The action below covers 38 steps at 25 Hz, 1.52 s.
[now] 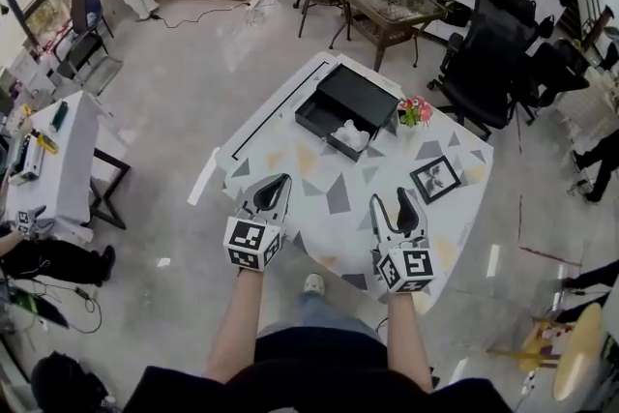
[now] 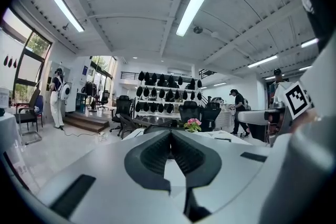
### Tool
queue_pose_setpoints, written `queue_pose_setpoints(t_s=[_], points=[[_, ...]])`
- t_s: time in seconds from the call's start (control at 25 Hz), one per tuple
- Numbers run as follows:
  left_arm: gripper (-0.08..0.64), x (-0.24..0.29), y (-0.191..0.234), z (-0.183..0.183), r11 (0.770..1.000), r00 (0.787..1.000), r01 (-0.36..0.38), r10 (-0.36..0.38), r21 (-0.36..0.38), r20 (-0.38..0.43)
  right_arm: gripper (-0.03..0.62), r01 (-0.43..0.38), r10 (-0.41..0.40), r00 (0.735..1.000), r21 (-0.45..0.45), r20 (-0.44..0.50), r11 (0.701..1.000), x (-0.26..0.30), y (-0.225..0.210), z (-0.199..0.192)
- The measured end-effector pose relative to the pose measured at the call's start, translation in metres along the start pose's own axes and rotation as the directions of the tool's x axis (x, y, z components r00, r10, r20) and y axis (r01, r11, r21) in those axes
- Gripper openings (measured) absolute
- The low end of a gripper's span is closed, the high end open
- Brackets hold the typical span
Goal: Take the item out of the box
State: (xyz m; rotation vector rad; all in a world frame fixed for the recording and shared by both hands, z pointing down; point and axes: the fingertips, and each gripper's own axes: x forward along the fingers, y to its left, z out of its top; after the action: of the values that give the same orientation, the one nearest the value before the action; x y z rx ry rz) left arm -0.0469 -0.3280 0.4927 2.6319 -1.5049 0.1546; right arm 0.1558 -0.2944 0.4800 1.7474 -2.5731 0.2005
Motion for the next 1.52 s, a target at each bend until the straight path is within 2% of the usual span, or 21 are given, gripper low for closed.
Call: queue_pose_setpoints(t_s=[0.32, 0.8, 1.08, 1.24, 1.36, 1.52], points=[[0.020, 0.043, 0.011, 0.012, 1.000, 1.000, 0.023, -0.023, 0.000, 0.002, 0.219, 0.007, -0.007, 1.000, 0.000, -0.007, 1.000, 0.034, -0.017, 0.008], [0.020, 0.070, 0.021, 0.023, 0.995, 0.995, 0.098, -0.098, 0.000, -0.004, 0.219, 0.076, -0.076, 0.997, 0.013, -0.007, 0.997, 0.050, -0.023, 0.020], [0.020, 0.083, 0.029, 0.018, 0.993, 0.993, 0.116, -0.117, -0.022, -0.005, 0.219, 0.097, -0.098, 0.995, -0.033, -0.024, 0.995, 0.063, -0.033, 0.035], [0.020, 0.091, 0.030, 0.018, 0.991, 0.992, 0.127, -0.127, -0.029, -0.001, 0.219, 0.058, -0.065, 0.996, -0.090, -0.068, 0.994, 0.080, -0.033, 0.048], [0.020, 0.098, 0.033, 0.016, 0.990, 0.991, 0.134, -0.135, -0.035, -0.004, 0.219, 0.001, -0.020, 0.990, -0.137, -0.137, 0.991, 0.100, -0.030, 0.053], [0.020, 0.107, 0.035, 0.014, 0.989, 0.990, 0.141, -0.142, -0.042, -0.014, 0.218, -0.112, 0.044, 0.955, -0.219, -0.294, 0.969, 0.131, -0.027, 0.041]])
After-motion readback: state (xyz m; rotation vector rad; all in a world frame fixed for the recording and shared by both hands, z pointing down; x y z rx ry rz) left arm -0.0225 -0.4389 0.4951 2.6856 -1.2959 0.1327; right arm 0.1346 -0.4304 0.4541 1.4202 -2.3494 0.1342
